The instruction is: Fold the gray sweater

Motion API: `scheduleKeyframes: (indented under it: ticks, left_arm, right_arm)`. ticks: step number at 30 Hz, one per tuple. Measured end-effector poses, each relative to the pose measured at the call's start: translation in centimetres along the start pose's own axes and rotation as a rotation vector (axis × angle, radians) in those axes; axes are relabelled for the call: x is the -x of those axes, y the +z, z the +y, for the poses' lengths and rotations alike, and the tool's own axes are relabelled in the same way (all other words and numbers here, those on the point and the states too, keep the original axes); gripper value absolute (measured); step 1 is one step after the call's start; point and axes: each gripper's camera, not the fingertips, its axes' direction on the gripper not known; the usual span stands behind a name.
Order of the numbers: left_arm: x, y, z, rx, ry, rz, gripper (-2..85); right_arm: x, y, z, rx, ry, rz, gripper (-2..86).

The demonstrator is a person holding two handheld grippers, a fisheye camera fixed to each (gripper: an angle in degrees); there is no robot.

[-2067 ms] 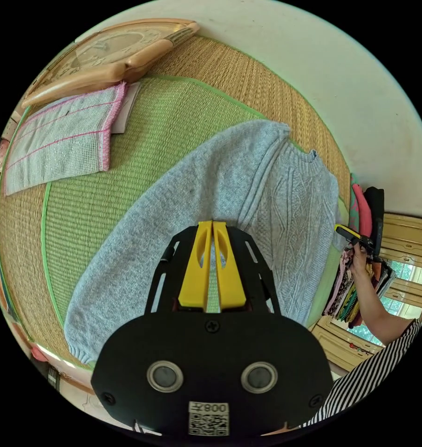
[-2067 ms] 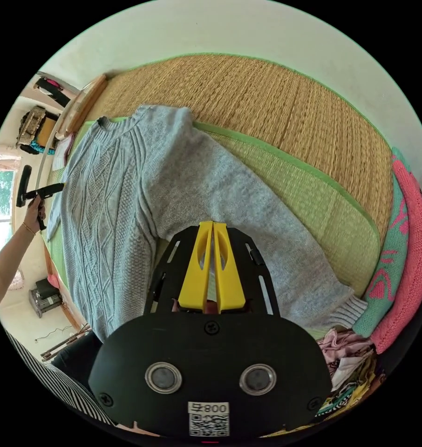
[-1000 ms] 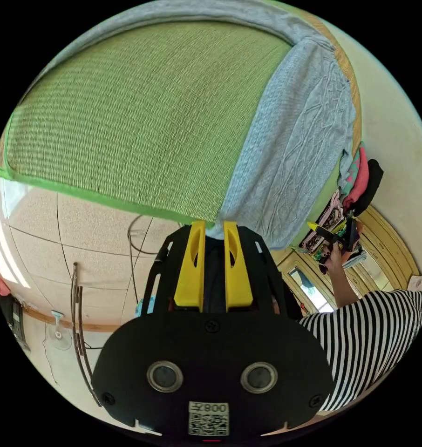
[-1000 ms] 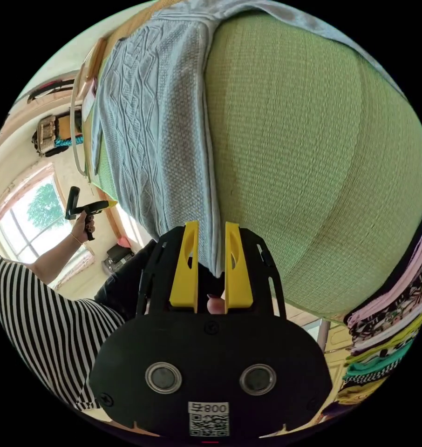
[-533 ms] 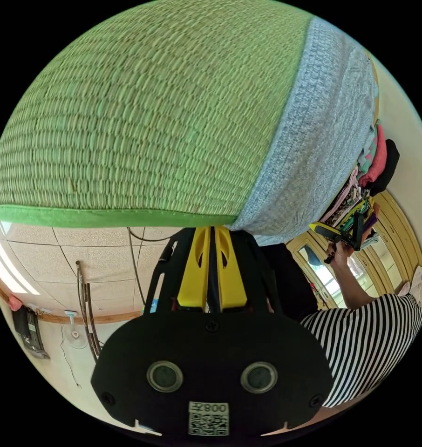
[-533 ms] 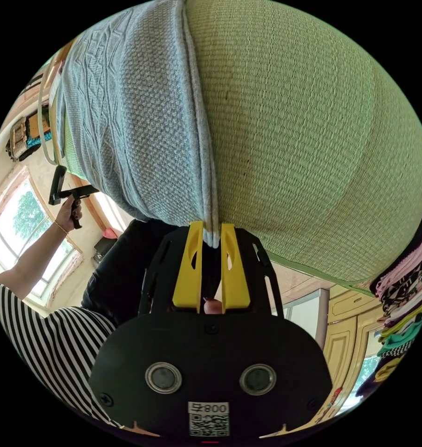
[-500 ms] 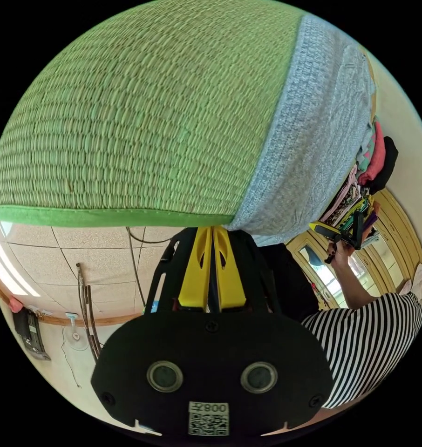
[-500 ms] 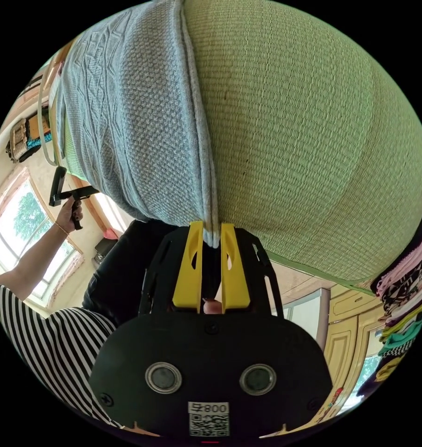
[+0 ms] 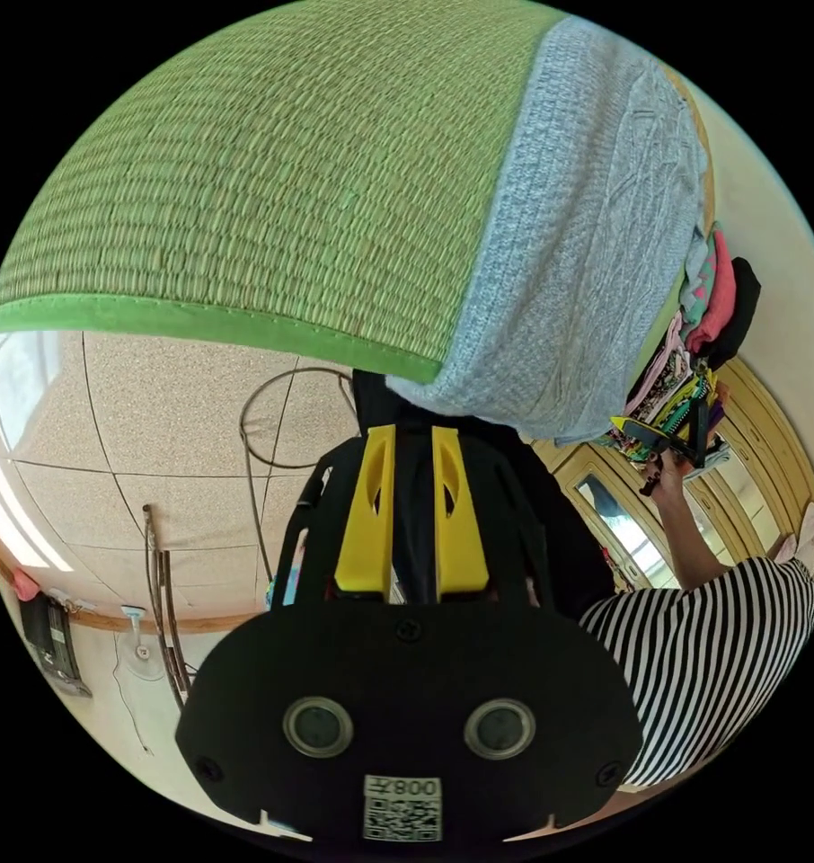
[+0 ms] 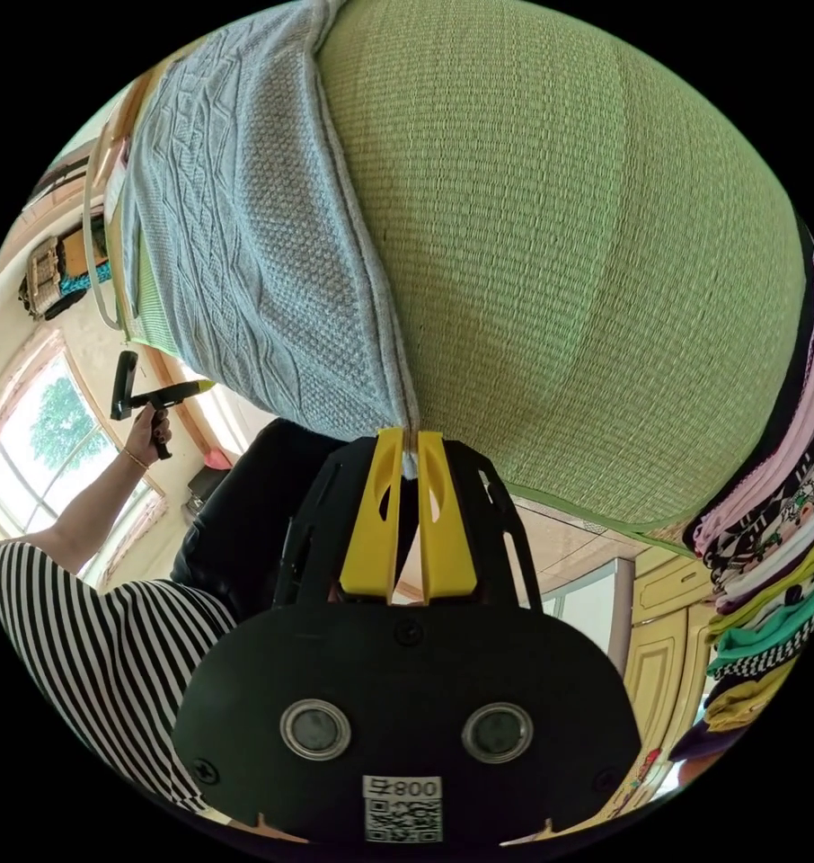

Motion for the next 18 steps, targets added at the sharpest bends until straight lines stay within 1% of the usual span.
scheduleKeyframes:
  ticks: [5, 8, 12, 18]
  left_arm:
    - [-2.2, 0.9, -0.8, 0.032, 0.074, -0.117, 5.7]
    - [-3.3, 1.0, 0.0, 0.022, 0.122, -0.104, 3.6]
    - [-4.5, 0.9, 1.1, 0.029, 0.133, -0.112, 1.9]
    - [-6.3, -1.8, 6.4, 0.001, 0.154, -0.065, 0.8]
  right_arm:
    - [0.3, 0.2, -0.4, 0.018, -0.03, 0.051, 2.2]
    - [0.1, 0.0, -0.4, 0.017, -0.028, 0.045, 2.1]
    - [-0.1, -0.2, -0.2, 0.023, -0.02, 0.013, 2.2]
    - [1.4, -1.4, 2.9, 0.027, -0.056, -0.032, 2.4]
